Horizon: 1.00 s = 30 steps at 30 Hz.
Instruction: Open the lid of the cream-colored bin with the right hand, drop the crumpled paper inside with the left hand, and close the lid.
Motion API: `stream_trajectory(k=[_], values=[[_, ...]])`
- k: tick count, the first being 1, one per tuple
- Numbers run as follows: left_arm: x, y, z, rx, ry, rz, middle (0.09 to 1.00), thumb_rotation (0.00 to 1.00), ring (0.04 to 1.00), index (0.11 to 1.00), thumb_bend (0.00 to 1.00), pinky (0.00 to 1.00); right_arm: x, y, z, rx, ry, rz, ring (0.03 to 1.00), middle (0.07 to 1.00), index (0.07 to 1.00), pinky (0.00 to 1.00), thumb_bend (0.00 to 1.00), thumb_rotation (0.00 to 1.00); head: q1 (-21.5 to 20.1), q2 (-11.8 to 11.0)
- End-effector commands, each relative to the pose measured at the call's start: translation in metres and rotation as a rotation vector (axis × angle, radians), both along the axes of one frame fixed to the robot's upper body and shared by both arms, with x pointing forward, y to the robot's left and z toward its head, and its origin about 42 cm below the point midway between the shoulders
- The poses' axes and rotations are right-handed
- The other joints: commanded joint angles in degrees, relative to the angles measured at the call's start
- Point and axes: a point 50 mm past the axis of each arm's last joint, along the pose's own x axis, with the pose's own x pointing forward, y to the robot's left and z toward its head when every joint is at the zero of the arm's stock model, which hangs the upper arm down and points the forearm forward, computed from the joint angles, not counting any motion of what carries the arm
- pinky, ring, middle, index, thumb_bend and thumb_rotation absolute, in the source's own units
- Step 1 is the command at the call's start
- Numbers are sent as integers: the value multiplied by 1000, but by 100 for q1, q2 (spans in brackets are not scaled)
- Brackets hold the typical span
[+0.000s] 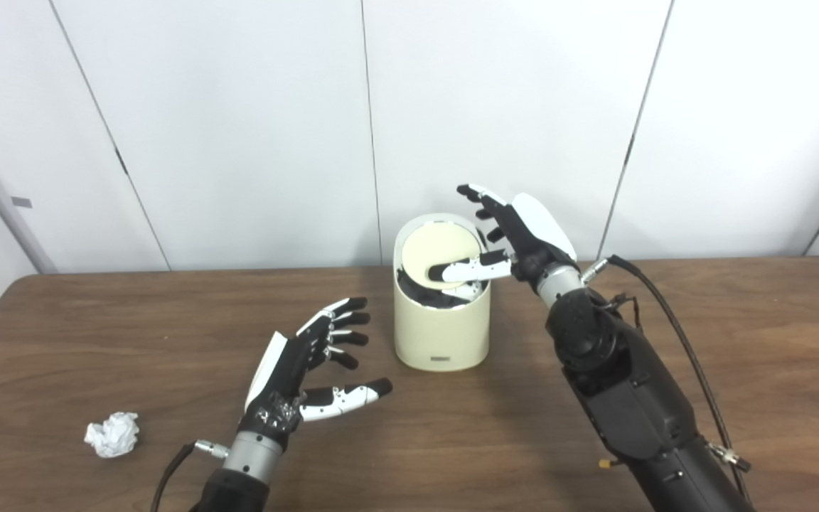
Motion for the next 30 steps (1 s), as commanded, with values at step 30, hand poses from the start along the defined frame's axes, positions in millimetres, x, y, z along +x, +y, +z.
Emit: stream_trajectory(k=[30], values=[[-2, 0, 19, -19, -79, 2, 806, 91, 722, 855, 734, 583, -1, -6, 7, -253, -94, -58, 805, 884, 866, 643, 810, 0, 19, 116]])
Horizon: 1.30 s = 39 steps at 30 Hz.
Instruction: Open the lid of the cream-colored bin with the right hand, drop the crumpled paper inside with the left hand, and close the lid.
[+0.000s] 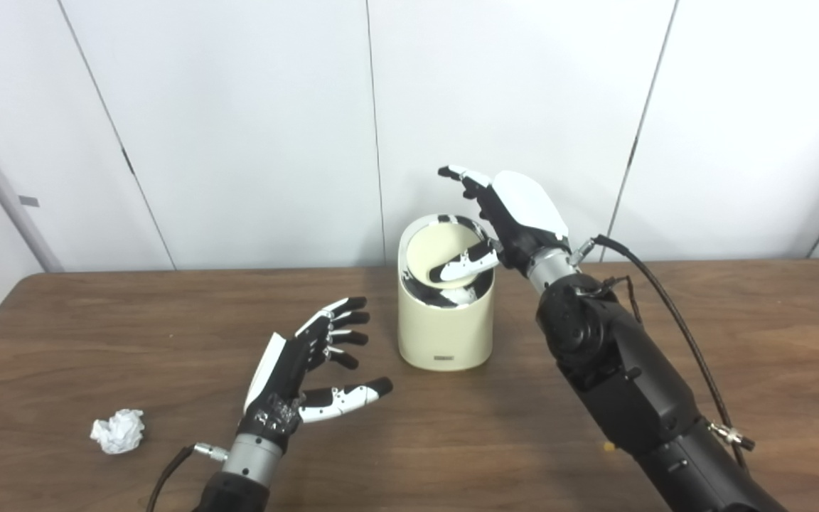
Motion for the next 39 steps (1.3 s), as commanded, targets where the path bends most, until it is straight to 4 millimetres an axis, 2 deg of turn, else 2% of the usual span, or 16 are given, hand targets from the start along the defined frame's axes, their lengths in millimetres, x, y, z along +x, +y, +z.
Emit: stream_trajectory(k=[1, 7, 10, 14, 15, 17, 22, 26, 31, 39], values=[[3, 0, 17, -3, -76, -2, 805, 94, 721, 855, 733, 582, 4, -18, -13, -79, 23, -65, 800, 883, 863, 634, 813, 0, 5, -7], [4, 1, 17, -13, -70, -5, 805, 91, 724, 856, 732, 587, 4, -21, -15, -68, 28, -65, 790, 881, 863, 625, 813, 0, -2, -11], [4, 1, 16, -13, -73, -7, 807, 85, 725, 858, 729, 588, 3, -23, -12, -1, 41, -47, 813, 889, 871, 654, 799, 19, -6, -26], [4, 0, 16, -12, -76, -8, 804, 84, 719, 854, 730, 575, 2, -29, -1, 116, 24, -26, 840, 891, 880, 701, 802, 252, -10, -20], [5, 0, 16, -10, -75, -8, 804, 85, 719, 854, 730, 575, 2, -31, 4, 147, 14, -29, 841, 891, 881, 703, 804, 273, -17, -26], [5, 0, 17, -10, -70, -8, 806, 86, 726, 856, 732, 579, 1, -35, 13, 203, -1, -29, 826, 881, 881, 683, 806, 375, -17, -23], [5, 1, 18, -15, -70, -11, 814, 85, 735, 857, 734, 587, -6, -50, 31, 291, -36, -9, 829, 904, 896, 648, 780, 469, -25, -27], [6, 2, 19, -11, -71, -8, 816, 92, 732, 855, 734, 591, -15, -67, 36, 303, -59, 3, 809, 907, 894, 603, 756, 531, -20, -27], [7, 1, 21, -15, -74, -5, 813, 91, 731, 855, 740, 599, -30, -88, 22, 309, -44, -4, 785, 897, 896, 577, 796, 563, -19, -9], [9, 1, 23, -14, -80, -3, 807, 84, 722, 849, 742, 591, -65, -115, -25, 328, 39, 25, 812, 901, 899, 634, 864, 482, -35, -5]])
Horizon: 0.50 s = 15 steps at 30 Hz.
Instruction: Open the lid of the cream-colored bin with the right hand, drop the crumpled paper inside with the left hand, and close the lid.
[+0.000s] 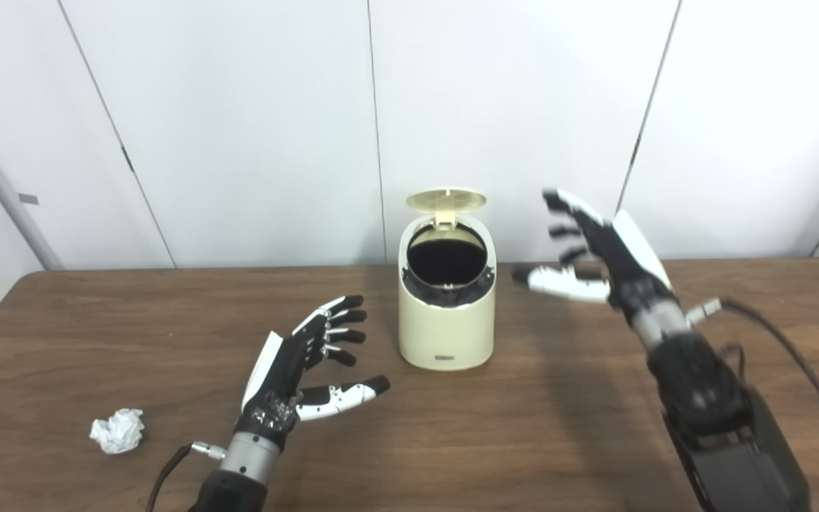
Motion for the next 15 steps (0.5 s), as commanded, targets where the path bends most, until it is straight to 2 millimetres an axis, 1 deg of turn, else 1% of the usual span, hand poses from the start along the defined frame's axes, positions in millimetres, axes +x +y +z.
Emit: stream_trajectory(k=[1, 2, 6, 8, 10, 14, 15], values=[[8, -2, 22, -5, -84, -5, 807, 84, 722, 849, 741, 591, -6, -2, 26, -6, -113, 57, 814, 905, 902, 643, 867, 469, -8, 3], [8, -2, 23, -5, -84, -5, 808, 84, 722, 851, 740, 591, -9, -3, 24, -5, -107, 64, 821, 912, 906, 655, 854, 437, 5, 5], [9, -2, 23, -2, -87, -4, 801, 80, 715, 848, 740, 589, -26, -5, 13, -16, -82, 111, 827, 906, 909, 667, 835, 367, 20, 3], [9, -2, 23, 0, -90, -6, 802, 80, 713, 849, 737, 581, -32, -7, 9, 1, -74, 126, 827, 906, 905, 688, 867, 340, 41, 0], [9, -2, 24, 2, -91, -6, 803, 82, 715, 850, 736, 578, -38, -9, 4, 9, -55, 125, 830, 910, 905, 703, 879, 323, 110, 11], [9, -2, 25, -2, -91, -4, 800, 65, 716, 848, 735, 586, -47, -13, -4, 23, -18, 110, 851, 934, 923, 690, 811, 300, 256, 1], [9, -3, 24, -2, -92, -3, 797, 69, 713, 846, 739, 587, -48, -15, -6, 21, -14, 108, 856, 936, 926, 706, 798, 286, 371, -3]])
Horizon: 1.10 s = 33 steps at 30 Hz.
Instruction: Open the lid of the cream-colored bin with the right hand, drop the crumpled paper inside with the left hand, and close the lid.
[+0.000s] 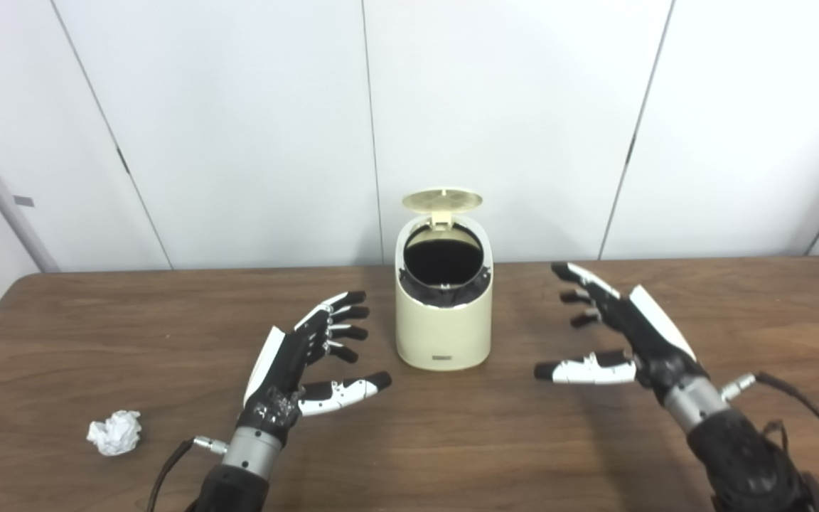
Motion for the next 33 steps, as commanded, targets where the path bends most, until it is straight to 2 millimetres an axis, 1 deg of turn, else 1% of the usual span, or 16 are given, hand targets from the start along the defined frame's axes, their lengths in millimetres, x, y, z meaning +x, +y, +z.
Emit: stream_trajectory(k=[1, 2, 5, 7, 8, 10, 13, 14, 16, 18, 20, 22, 26, 27, 31, 33], values=[[6, -3, 21, -2, -86, -4, 796, 70, 712, 846, 740, 584, 2, -3, 22, 3, -93, 13, 855, 935, 926, 707, 798, 283, 256, -8], [6, -4, 21, -1, -87, -3, 794, 71, 710, 846, 741, 580, 2, -4, 20, 1, -91, 12, 853, 935, 926, 709, 797, 277, 341, -12], [6, -10, 20, 9, -99, -1, 784, 72, 696, 840, 743, 560, 1, -10, 17, 3, -87, 11, 844, 936, 926, 704, 797, 250, 868, -58], [7, -17, 19, 7, -102, -2, 781, 66, 691, 837, 743, 552, 0, -14, 18, -4, -86, 14, 842, 938, 930, 700, 794, 231, 1313, -113], [7, -20, 18, 3, -99, -3, 781, 67, 689, 836, 745, 554, 0, -15, 19, -13, -88, 13, 842, 938, 934, 707, 789, 221, 1360, -120], [7, -26, 17, 0, -94, -4, 787, 80, 694, 837, 749, 560, -1, -17, 21, -28, -92, 13, 846, 937, 935, 744, 785, 197, 1748, -167], [5, -30, 17, 5, -92, 8, 794, 102, 708, 834, 767, 561, -2, -18, 25, -35, -83, 12, 870, 946, 945, 804, 765, 158, 2040, -225], [4, -30, 18, 16, -97, 15, 796, 113, 716, 832, 770, 563, -2, -17, 26, -46, -86, 7, 878, 952, 950, 802, 758, 158, 2040, -225], [0, -24, 22, 100, -128, 40, 796, 114, 720, 832, 766, 555, -3, -16, 29, -62, -94, -3, 858, 941, 939, 713, 778, 180, 2207, -244], [-7, -14, 30, 318, -181, 88, 793, 161, 723, 845, 741, 567, -3, -13, 32, -55, -96, 1, 845, 929, 936, 662, 783, 175, 2253, -262], [-16, -2, 41, 524, -203, 131, 788, 175, 708, 859, 751, 583, -4, -12, 34, -51, -97, 7, 858, 948, 937, 655, 777, 193, 2311, -290], [-25, 10, 54, 662, -207, 158, 783, 176, 695, 864, 752, 566, -4, -12, 36, -59, -101, 7, 872, 955, 938, 670, 770, 210, 2382, -327], [-41, 31, 78, 824, -186, 204, 808, 166, 723, 844, 755, 577, -3, -14, 36, -63, -99, 2, 860, 950, 938, 632, 772, 242, 2436, -342], [-45, 39, 87, 871, -173, 216, 810, 167, 725, 842, 755, 577, -2, -14, 35, -63, -100, 3, 857, 949, 938, 627, 773, 244, 2466, -347], [-54, 58, 111, 978, -145, 249, 783, 133, 712, 775, 791, 535, 0, -15, 35, -75, -99, 4, 833, 940, 935, 592, 783, 270, 2544, -365], [-55, 68, 120, 1026, -128, 260, 766, 111, 689, 743, 812, 538, 0, -15, 38, -86, -103, 6, 848, 939, 936, 626, 780, 282, 2571, -367]])
